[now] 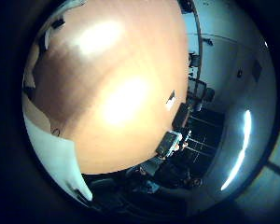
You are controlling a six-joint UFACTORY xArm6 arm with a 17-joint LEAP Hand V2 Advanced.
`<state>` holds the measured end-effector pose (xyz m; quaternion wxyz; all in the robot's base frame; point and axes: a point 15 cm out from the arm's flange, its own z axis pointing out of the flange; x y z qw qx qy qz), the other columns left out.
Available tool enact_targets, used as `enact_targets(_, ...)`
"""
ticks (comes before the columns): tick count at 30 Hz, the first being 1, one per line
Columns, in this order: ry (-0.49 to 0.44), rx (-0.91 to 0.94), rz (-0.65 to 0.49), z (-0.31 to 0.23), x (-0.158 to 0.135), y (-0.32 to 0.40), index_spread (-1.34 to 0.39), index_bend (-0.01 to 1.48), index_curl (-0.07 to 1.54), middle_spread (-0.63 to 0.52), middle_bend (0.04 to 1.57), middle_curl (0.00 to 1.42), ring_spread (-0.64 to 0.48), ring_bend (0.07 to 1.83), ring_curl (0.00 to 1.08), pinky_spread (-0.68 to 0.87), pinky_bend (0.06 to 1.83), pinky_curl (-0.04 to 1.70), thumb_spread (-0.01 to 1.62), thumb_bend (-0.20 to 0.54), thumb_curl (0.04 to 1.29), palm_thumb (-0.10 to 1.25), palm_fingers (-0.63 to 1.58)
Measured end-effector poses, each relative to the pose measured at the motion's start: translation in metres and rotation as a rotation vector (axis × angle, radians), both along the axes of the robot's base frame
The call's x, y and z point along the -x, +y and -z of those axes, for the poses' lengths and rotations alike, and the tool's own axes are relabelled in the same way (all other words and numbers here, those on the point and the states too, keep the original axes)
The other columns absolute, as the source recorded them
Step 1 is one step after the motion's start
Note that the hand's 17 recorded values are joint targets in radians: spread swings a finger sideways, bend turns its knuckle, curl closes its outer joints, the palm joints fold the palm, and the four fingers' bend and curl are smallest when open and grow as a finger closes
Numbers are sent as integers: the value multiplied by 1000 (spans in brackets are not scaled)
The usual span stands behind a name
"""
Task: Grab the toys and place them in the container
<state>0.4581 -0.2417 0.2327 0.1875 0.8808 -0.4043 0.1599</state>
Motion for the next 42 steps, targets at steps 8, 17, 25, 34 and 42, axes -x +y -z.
enact_targets(8, 30, 9, 108, -56, 25, -15, -495, 495, 677, -320, 912, 637, -379, 1011, 521, -622, 844, 407, 970, -19, 338, 977, 1149)
enact_targets(17, -75, -97, 164, -174, 16, -4, -504, 483, 712, -317, 924, 630, -369, 1020, 514, -619, 854, 404, 970, -19, 333, 978, 1143)
enact_targets(25, -146, -144, 72, -243, 23, 77, -511, 461, 732, -323, 928, 622, -340, 1048, 513, -623, 854, 400, 970, -19, 332, 979, 1151)
enact_targets(34, -157, -190, -18, -257, 31, 172, -516, 458, 752, -324, 932, 617, -331, 1056, 503, -624, 856, 397, 973, -19, 332, 976, 1151)
enact_targets(42, -104, -206, -58, -237, 39, 217, -517, 459, 757, -322, 938, 611, -334, 1060, 498, -623, 855, 395, 974, -19, 333, 975, 1154)
